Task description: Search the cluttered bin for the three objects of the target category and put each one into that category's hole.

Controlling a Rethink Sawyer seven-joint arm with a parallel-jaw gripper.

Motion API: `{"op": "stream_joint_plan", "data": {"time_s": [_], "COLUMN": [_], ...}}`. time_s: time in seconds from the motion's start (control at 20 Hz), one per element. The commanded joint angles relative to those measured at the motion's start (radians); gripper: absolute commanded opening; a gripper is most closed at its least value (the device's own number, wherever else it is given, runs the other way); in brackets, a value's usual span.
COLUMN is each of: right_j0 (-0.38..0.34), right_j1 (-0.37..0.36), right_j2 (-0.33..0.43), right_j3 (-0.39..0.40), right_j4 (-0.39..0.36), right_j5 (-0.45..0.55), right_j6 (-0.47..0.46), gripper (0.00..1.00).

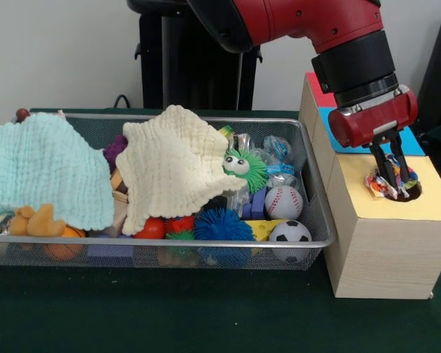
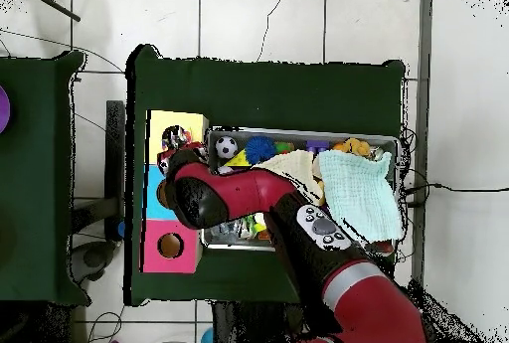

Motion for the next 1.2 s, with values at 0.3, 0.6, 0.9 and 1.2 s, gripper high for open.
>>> {"op": "stream_joint_plan", "data": {"time_s": [0.3, 0.6, 0.9, 1.2], "right_j0": [0.011, 0.008, 0.017, 0.011], "right_j1": [0.044, 0.044, 0.04, 0.041], "right_j2": [0.016, 0.021, 0.014, 0.02], "right_j3": [-0.004, -0.007, -0.014, -0.013], "right_j4": [-0.031, -0.027, -0.031, -0.038], "right_j5": [0.224, 0.243, 0.255, 0.248], "right_j6": [0.012, 0.004, -0.006, -0.005], "gripper": [0.0, 0.0, 1.0, 1.0]}}
